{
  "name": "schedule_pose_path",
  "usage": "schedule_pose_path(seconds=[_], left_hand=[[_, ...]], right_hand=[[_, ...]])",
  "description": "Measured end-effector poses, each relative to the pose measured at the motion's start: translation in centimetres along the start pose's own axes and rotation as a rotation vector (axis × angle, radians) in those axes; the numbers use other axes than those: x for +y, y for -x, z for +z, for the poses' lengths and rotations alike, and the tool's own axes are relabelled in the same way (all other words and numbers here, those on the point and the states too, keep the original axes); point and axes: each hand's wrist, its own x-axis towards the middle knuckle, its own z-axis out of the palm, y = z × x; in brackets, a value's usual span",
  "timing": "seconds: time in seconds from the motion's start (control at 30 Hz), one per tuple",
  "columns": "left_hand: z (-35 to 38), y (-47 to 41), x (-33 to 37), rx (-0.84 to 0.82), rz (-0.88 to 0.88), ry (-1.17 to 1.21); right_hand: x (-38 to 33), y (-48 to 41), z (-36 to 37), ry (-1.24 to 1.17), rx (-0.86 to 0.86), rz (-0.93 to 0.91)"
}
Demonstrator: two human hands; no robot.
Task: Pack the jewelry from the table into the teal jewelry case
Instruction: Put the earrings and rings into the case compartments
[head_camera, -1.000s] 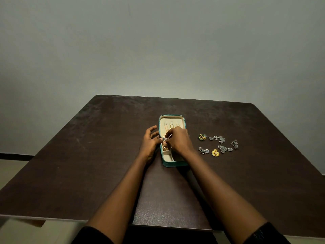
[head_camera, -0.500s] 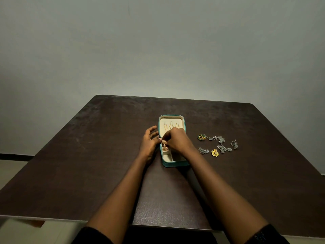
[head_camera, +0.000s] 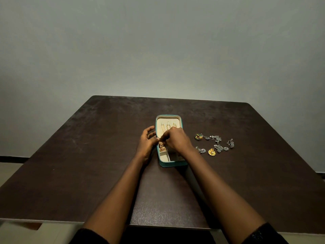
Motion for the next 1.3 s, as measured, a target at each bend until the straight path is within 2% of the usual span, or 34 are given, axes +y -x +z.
schedule_pose_path(seconds=[0.2,0.5,0.83,1.0,1.1,1.17,1.3], left_hand=[[-0.1,0.1,0.1,0.008,0.008,-0.015],[0.2,0.4,0.1,0.009,0.019,-0.055],[0.7,-0.6,0.6,0.142,-0.092,-0.022],[0.8,-0.6,0.4,0.253,-0.028,-0.244],[1.4,0.0,1.3,0.285,0.085,-0.551],[2.1,0.2,2.0,0.286,0.157,-0.725],[4.4,1.0,3.2,0.193,0.273,-0.812]], right_hand=[[-0.4,0.2,0.2,-0.007,0.019,0.053],[-0.2,0.9,0.6,-0.005,0.056,0.021],[1.1,1.3,0.1,-0.115,0.069,0.029],[2.1,1.4,-0.5,-0.144,0.098,0.051],[3.5,1.5,-1.6,-0.174,0.124,0.091],[5.0,1.7,-2.4,-0.196,0.147,0.128],[8.7,2.4,-4.3,-0.172,0.182,0.216]])
